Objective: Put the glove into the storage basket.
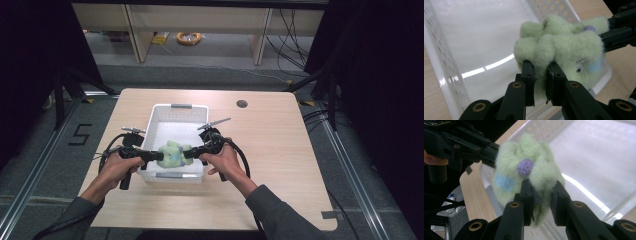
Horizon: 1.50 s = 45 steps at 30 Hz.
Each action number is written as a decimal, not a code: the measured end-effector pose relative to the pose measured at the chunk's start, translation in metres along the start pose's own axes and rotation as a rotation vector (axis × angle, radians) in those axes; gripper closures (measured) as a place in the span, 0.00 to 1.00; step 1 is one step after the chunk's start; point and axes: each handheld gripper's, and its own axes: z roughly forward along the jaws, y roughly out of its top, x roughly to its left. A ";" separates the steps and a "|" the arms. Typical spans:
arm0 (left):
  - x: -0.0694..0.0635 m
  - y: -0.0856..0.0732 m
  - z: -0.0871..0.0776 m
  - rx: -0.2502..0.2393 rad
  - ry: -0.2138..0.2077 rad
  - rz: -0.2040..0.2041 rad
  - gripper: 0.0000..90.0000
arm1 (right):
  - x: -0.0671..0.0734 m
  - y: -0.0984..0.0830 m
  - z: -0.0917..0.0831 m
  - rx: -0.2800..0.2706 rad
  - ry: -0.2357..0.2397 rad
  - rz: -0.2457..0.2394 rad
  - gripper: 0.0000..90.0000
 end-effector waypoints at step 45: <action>0.009 0.005 0.026 0.089 0.155 0.041 0.67 | -0.004 0.008 0.037 0.187 -0.183 -0.036 0.59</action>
